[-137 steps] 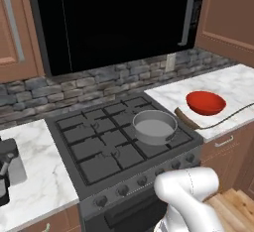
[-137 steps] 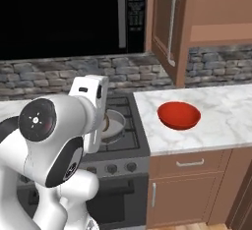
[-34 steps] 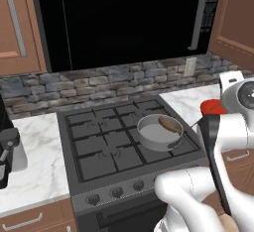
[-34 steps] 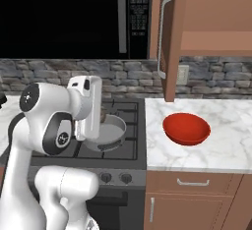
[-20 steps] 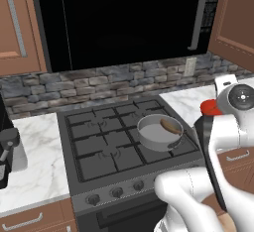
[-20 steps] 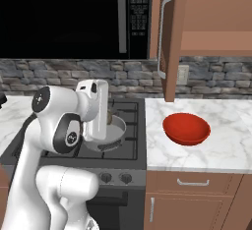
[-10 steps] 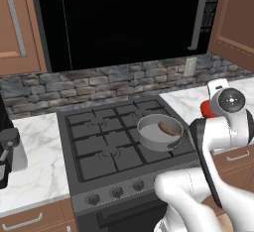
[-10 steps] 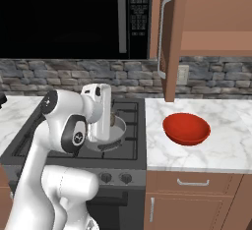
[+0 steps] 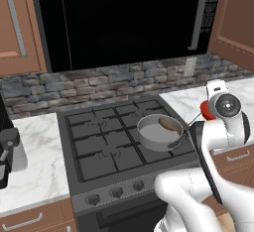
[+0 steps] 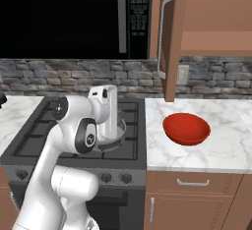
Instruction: Open the cabinet and move the ladle to the pot. Then close the cabinet.
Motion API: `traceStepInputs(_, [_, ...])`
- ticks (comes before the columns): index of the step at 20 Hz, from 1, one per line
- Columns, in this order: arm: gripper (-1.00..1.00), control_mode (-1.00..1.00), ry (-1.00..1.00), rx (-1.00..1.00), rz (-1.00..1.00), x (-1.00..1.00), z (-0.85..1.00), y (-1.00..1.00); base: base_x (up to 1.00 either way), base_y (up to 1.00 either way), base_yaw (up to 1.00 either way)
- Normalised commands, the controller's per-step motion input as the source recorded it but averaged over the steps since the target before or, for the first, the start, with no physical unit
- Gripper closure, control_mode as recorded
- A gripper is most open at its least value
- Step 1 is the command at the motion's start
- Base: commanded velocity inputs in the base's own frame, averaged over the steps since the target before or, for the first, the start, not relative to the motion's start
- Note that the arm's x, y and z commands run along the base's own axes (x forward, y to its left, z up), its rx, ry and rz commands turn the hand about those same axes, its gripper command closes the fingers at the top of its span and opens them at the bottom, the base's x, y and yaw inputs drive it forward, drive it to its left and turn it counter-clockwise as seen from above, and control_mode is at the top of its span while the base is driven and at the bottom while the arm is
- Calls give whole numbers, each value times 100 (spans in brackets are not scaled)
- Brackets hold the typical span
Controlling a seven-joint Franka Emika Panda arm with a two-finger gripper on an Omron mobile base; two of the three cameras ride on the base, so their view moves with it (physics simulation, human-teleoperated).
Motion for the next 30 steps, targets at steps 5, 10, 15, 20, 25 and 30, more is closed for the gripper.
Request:
traceStepInputs(5, [100,-100,-1,0,0,29,-26,-2,0,0,0])
traceStepInputs(10, [100,-100,1,0,0,21,-19,-1,0,0,0])
traceStepInputs(15, [100,-100,10,0,0,23,-2,-1,0,0,0])
traceStepInputs(20, [100,-100,3,0,0,17,-4,0,0,0,0])
traceStepInputs(25, [100,-100,0,0,0,18,-12,0,0,0,0])
traceStepInputs(30, [100,-100,0,0,0,17,-20,0,0,0,0])
